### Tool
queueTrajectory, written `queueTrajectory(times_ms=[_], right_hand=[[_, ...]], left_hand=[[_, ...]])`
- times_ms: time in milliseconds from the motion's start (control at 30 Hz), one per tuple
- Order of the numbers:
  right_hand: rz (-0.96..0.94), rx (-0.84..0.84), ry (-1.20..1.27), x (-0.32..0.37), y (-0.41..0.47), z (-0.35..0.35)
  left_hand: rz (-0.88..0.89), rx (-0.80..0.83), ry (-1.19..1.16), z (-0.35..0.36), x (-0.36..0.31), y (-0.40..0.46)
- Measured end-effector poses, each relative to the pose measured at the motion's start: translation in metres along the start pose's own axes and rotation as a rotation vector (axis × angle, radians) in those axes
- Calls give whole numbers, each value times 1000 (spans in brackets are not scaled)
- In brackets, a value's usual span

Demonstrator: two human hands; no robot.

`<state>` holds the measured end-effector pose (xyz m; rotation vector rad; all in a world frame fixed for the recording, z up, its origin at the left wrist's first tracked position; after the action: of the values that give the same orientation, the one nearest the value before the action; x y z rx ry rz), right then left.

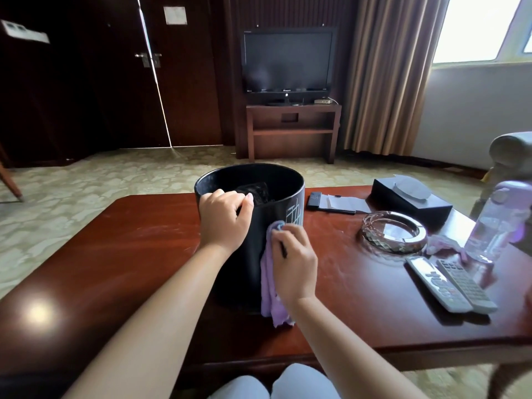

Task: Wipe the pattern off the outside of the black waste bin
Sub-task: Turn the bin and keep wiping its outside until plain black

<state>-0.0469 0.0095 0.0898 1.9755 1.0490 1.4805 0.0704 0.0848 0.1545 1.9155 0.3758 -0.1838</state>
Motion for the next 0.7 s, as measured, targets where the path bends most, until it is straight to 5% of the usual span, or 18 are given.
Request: queueTrajectory(times_ms=[100,333,567,700], right_hand=[[74,129,35,-10,-22,9],[-72,-19,1,10,18,-8],[-41,145,-64,-17,-13,0],[7,-10,13,2,25,-16]], left_hand=[[-6,13,-10,-1,-1,0],[-12,-5,7,0,0,0],[8,-10,13,-1,-1,0],[-1,-7,15,0,1,0]])
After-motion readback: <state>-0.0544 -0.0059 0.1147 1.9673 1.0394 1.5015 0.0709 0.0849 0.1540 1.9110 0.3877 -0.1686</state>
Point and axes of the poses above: each hand's wrist, its own y-axis towards the middle knuckle, its own z-axis out of the palm, x = y × z, the point moved 3 cm from there along y, towards the middle knuckle, and after that the axes turned 13 degrees about -y, right-handed, at the moved point
